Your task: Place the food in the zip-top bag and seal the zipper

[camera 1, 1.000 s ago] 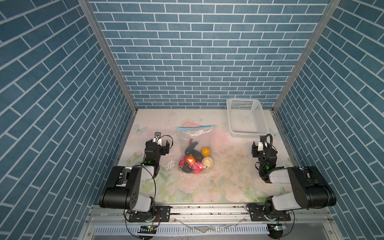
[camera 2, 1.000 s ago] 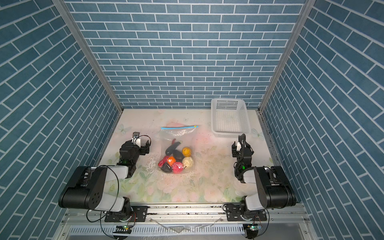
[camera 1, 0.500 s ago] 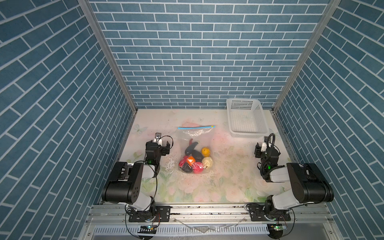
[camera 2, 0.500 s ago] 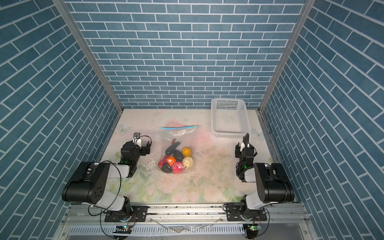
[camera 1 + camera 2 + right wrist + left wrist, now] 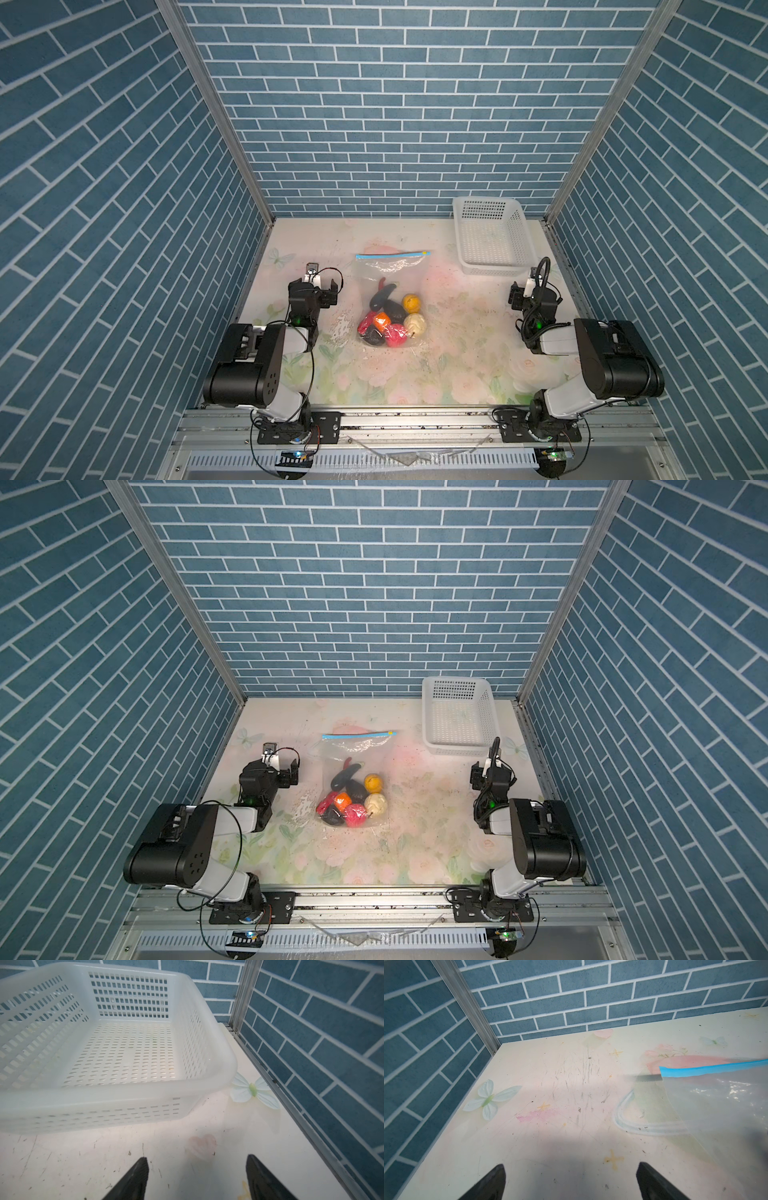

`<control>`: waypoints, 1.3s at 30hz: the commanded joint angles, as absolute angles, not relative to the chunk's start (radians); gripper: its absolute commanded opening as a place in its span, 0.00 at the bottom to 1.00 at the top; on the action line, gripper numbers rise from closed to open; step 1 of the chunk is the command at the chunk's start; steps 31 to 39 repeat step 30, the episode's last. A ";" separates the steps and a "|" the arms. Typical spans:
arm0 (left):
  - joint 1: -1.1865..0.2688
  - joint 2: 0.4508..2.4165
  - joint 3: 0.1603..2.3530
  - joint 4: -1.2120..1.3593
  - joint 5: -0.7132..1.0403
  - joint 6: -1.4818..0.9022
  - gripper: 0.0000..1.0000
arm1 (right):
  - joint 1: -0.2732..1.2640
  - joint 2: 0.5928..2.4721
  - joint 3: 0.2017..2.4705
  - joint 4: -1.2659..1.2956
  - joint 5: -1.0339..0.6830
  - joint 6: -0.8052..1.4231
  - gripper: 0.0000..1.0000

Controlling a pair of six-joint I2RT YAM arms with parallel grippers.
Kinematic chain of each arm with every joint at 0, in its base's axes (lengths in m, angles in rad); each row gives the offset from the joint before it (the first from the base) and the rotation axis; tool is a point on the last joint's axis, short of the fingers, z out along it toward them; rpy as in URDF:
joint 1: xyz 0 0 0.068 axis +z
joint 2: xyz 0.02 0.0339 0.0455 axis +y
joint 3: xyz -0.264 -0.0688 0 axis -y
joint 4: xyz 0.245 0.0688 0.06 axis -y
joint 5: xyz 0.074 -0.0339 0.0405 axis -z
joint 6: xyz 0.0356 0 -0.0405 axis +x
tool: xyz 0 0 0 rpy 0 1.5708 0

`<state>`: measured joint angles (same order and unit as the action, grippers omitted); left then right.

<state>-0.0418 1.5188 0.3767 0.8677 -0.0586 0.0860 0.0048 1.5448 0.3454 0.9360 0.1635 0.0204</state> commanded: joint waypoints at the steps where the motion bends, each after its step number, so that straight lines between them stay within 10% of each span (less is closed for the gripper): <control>1: -0.030 1.529 0.395 0.845 -0.041 0.076 0.99 | -0.017 1.544 0.390 0.874 0.092 0.047 0.82; 5: -0.029 1.529 0.396 0.845 -0.040 0.074 0.99 | -0.020 1.542 0.390 0.873 0.087 0.048 0.99; 39: -0.031 1.528 0.391 0.853 -0.041 0.076 0.99 | -0.055 1.540 0.401 0.849 -0.041 0.046 0.99</control>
